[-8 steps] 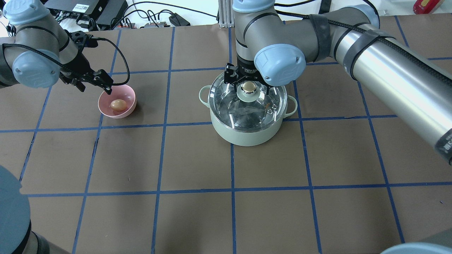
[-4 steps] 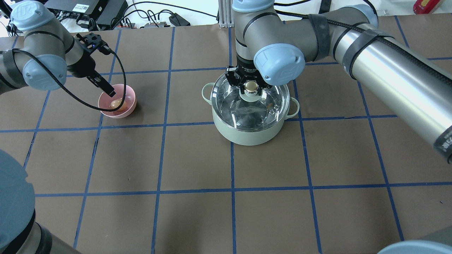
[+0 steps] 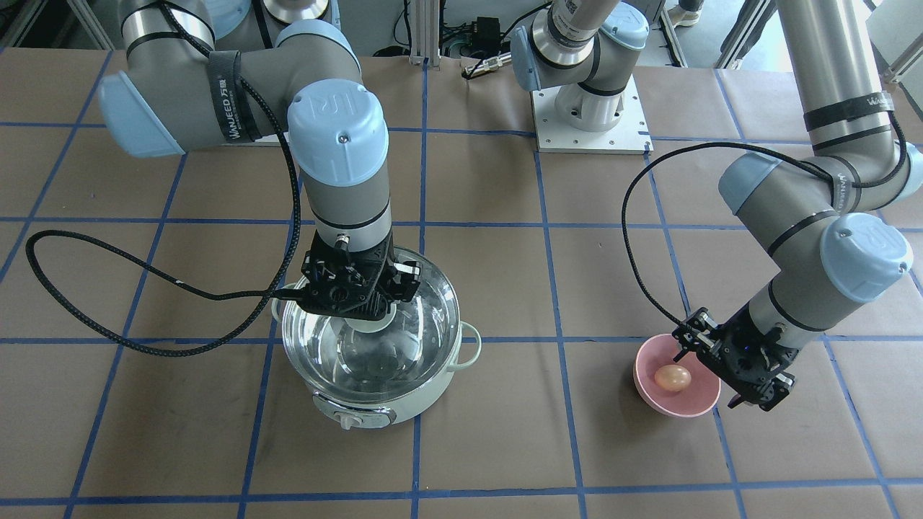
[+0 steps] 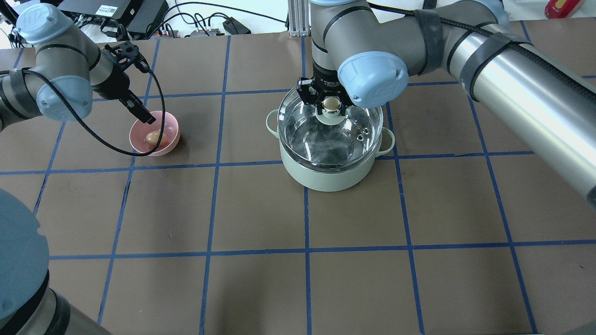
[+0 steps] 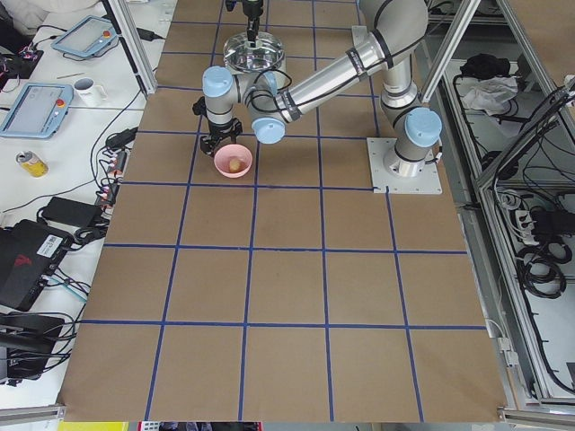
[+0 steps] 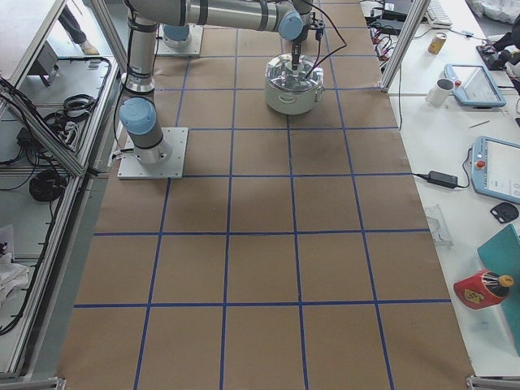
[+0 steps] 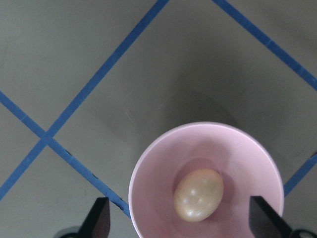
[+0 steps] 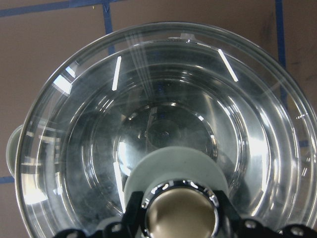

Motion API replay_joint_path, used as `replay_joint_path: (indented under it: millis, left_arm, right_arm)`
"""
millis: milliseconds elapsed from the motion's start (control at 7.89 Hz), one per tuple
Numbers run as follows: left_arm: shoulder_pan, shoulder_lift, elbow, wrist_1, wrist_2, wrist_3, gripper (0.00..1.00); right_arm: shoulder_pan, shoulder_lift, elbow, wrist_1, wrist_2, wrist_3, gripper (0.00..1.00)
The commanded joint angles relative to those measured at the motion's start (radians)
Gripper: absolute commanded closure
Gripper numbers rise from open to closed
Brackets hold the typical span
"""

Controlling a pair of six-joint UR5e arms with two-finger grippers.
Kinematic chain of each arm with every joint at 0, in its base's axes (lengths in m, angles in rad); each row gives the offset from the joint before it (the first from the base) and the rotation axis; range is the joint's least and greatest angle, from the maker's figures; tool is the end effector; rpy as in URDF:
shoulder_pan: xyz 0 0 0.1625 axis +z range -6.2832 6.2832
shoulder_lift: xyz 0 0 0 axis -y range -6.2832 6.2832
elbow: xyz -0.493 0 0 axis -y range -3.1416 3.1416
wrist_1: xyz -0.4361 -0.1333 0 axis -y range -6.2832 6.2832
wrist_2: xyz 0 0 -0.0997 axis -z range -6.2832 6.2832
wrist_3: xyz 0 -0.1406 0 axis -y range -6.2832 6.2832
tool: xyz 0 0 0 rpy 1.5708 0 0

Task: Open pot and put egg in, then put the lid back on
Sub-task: 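Grasp the lid knob with the right gripper while the left gripper lowers into the bowl, then lift the glass lid off and set it beside the pot with the right gripper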

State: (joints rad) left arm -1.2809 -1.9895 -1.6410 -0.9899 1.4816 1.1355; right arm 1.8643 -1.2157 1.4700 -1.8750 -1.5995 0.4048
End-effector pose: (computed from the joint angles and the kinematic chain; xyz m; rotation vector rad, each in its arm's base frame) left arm 0.0597 -0.7102 0.2778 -1.2893 -2.8498 0.2002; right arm 0.3263 -0.6327 0.3796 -0.1752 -3.1255 0.0888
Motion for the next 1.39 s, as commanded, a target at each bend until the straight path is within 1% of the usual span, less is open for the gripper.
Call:
replay_joint_path:
  millis: [0, 127, 254, 380, 507, 887, 1014, 1268]
  left_arm:
    - [-0.002, -0.012, -0.022, -0.007, 0.028, 0.088, 0.00]
    - [-0.002, -0.011, -0.052, -0.006, 0.076, 0.142, 0.00]
    - [-0.002, -0.011, -0.060, -0.006, 0.101, 0.167, 0.00]
    - [-0.002, -0.018, -0.066, -0.007, 0.102, 0.185, 0.00]
    - [-0.002, -0.022, -0.066, -0.006, 0.094, 0.197, 0.00]
    - [-0.002, -0.058, -0.065, 0.004, 0.089, 0.196, 0.00]
    - [-0.002, -0.061, -0.066, 0.004, 0.086, 0.196, 0.00]
    - [-0.003, -0.071, -0.066, 0.004, 0.086, 0.197, 0.00]
  right_arm:
    - [-0.019, -0.072, -0.002, -0.001, -0.013, -0.067, 1.00]
    - [-0.064, -0.090, -0.002, 0.014, -0.013, -0.164, 1.00]
    - [-0.127, -0.122, 0.000, 0.066, 0.001, -0.244, 1.00]
    - [-0.179, -0.148, 0.000, 0.114, -0.005, -0.341, 1.00]
    - [-0.221, -0.160, -0.002, 0.123, -0.011, -0.441, 1.00]
    - [-0.333, -0.160, 0.000, 0.119, -0.013, -0.640, 1.00]
    - [-0.362, -0.160, 0.000, 0.120, -0.014, -0.687, 1.00]
    - [-0.372, -0.160, 0.001, 0.114, -0.011, -0.724, 1.00]
